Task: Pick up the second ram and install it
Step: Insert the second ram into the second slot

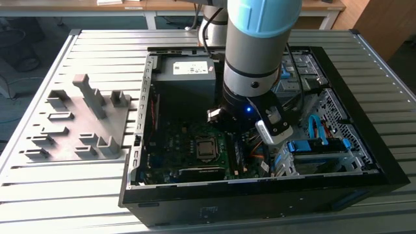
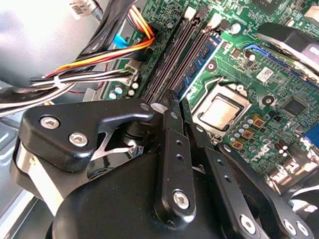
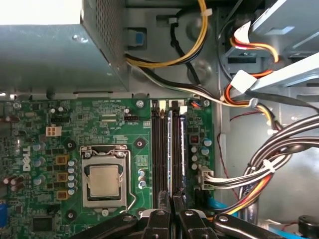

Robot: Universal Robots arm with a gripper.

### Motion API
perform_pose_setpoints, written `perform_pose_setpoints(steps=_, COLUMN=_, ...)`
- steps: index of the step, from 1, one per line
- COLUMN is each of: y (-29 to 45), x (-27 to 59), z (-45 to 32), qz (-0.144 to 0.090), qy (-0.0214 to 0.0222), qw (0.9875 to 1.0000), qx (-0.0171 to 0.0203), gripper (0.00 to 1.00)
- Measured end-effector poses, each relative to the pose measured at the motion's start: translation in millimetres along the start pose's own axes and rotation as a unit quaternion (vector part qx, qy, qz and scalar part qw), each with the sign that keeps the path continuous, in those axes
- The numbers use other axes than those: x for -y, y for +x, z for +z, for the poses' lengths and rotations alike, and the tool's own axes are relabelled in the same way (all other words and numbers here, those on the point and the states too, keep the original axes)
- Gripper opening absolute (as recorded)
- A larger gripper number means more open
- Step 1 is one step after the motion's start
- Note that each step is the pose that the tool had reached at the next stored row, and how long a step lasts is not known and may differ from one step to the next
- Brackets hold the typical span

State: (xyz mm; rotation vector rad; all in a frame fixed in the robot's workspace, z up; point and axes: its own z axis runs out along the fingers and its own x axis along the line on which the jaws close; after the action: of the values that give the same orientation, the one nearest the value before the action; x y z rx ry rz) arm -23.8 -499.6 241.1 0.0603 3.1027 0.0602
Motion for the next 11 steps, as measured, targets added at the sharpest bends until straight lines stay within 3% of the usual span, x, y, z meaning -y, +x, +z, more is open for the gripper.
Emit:
perform_pose_setpoints(steps=6, y=1.9, x=0.6, z=10.2, qz=0.0, qy=0.0015, qw=1.0, qx=0.0, gripper=0.14)
perform_pose_setpoints(steps=11, y=4.3, x=0.8, z=12.8, qz=-0.001, qy=0.004, qw=1.0, qx=0.0001, gripper=0.14)
